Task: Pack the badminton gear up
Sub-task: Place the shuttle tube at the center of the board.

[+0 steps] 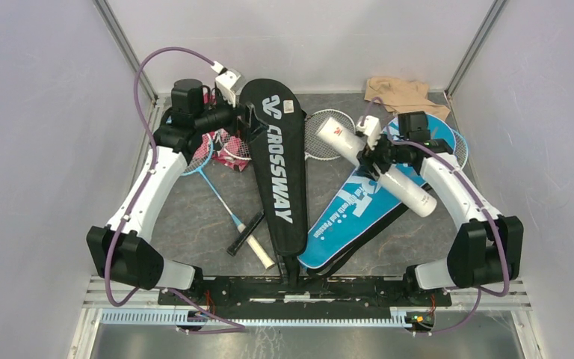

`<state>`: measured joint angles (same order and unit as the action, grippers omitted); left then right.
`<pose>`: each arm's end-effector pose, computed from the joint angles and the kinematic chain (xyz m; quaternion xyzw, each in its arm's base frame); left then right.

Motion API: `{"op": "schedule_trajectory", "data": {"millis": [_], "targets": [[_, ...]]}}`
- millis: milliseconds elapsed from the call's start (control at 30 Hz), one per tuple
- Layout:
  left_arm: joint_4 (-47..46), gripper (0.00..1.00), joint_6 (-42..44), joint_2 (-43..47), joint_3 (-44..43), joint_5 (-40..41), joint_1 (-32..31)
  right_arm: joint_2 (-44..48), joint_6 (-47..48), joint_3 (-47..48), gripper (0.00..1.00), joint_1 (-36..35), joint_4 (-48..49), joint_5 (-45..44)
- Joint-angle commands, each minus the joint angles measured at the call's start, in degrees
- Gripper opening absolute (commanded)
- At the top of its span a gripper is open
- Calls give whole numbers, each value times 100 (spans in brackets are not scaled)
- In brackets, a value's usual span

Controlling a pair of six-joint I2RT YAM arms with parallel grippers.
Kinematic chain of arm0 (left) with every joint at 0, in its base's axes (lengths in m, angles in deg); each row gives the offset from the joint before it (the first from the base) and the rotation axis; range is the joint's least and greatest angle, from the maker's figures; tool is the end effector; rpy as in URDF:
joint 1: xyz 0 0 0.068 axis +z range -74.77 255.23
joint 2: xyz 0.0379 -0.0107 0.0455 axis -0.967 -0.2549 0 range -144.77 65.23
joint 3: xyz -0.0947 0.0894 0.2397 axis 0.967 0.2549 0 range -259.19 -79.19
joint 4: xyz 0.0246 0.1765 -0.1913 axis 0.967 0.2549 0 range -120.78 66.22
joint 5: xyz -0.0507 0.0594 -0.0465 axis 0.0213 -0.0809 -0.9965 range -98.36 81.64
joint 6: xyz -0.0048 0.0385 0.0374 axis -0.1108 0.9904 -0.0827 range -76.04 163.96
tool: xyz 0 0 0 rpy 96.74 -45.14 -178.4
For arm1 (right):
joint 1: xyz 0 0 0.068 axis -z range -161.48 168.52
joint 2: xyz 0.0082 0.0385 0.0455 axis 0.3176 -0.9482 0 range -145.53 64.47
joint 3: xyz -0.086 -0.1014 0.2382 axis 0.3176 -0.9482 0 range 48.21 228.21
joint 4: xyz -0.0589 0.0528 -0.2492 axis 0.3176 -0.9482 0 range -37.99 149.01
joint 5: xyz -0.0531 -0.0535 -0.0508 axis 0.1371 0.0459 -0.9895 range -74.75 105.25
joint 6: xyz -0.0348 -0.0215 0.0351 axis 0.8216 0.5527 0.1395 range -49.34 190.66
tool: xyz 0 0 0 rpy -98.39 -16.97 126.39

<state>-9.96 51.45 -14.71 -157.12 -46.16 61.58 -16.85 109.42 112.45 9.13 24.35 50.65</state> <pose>0.3009 -0.0955 0.3851 0.3208 0.7419 -0.2977 0.5080 0.2885 0.0686 0.2790 -0.4582 0.7811 0.1987 0.3748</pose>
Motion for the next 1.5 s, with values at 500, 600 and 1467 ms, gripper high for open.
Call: {"op": "schedule_trajectory", "data": {"millis": [500, 600, 1467], "targets": [[-686, 100, -1147, -531, 68, 606, -28, 45, -582, -721, 9, 3768, 394, -484], [-655, 100, -832, -512, 175, 311, -162, -147, -641, -789, 9, 4232, 539, -450], [-564, 100, 776, -318, 1075, 1226, -1731, -1537, -1511, -679, 52, 4997, 1807, -975]]}}
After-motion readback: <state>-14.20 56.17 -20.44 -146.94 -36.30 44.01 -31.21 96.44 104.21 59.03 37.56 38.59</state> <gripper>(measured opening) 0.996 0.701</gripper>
